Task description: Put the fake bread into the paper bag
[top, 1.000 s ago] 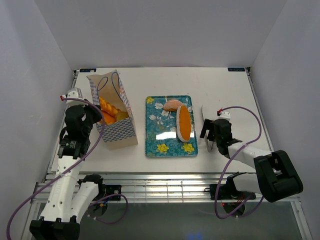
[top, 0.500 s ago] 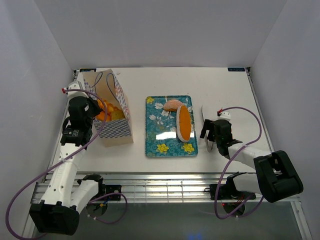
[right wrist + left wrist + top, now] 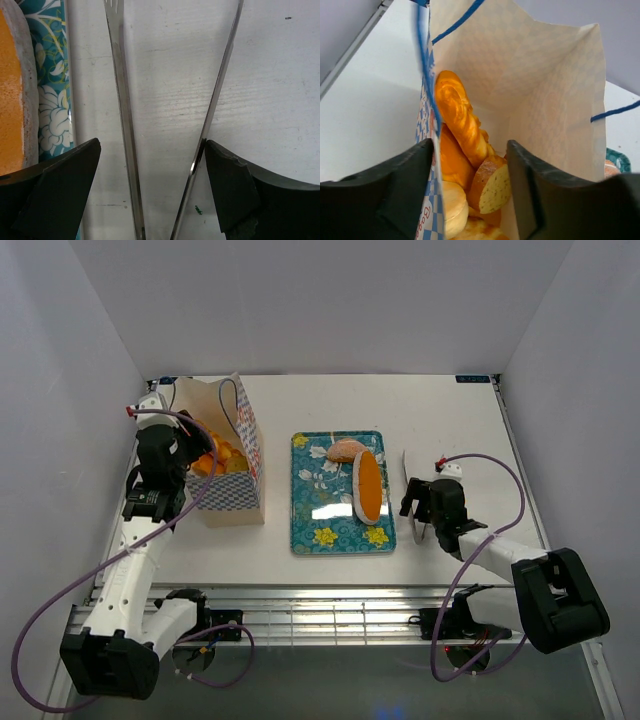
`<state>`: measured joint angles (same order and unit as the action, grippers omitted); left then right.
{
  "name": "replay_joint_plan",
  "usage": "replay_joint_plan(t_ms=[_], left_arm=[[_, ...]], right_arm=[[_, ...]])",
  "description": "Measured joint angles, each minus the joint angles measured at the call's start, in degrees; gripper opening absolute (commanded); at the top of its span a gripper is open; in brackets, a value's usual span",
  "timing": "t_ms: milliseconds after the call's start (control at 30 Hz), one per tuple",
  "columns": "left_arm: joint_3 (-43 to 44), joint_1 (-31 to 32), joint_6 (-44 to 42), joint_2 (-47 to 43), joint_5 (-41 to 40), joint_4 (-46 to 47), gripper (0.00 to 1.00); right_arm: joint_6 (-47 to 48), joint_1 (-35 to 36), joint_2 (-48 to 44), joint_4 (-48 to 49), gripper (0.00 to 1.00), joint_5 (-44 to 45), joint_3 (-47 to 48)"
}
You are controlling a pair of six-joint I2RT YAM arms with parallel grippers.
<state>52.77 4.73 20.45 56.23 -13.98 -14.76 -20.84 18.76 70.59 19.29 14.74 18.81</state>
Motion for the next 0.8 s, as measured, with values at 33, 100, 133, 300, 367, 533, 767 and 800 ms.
replay_joint_plan(t_ms=[33,100,133,300,367,533,767,800], left_arm=[[0.0,0.0,0.0,-0.4,0.0,-0.1,0.79],[0.0,0.0,0.1,-1.4,0.0,-0.5,0.85],[0.1,0.0,0.1,-2.1,0.0,-0.8,0.9],[2.6,0.0,0.1,-4.9,0.3,-3.9,0.98],[4.0,0.0,0.1,-6.2,0.2,-5.2,0.98],[7.3,0.0,0.0,-9.7,-0.2,-9.1,0.98],[7.0,0.0,0.2,-15.2,4.0,-11.8,0.98],[6.2,0.0,0.2,-16.1,4.7,-11.9,0.98]], right_arm=[[0.0,0.0,-0.7,-0.2,0.9,-0.3,0.0],[0.0,0.0,-2.7,-1.4,0.9,-0.8,0.0],[0.0,0.0,-3.8,-1.9,0.9,-1.1,0.0],[-0.2,0.0,-8.4,-6.0,0.9,-1.9,0.8],[-0.2,0.0,-9.9,-8.2,0.9,-2.2,1.9],[0.5,0.0,-14.5,-14.9,0.9,-3.3,7.5],[4.2,0.0,-18.6,-23.6,0.9,-10.4,21.7],[5.0,0.1,-18.9,-24.3,0.9,-11.7,24.2]])
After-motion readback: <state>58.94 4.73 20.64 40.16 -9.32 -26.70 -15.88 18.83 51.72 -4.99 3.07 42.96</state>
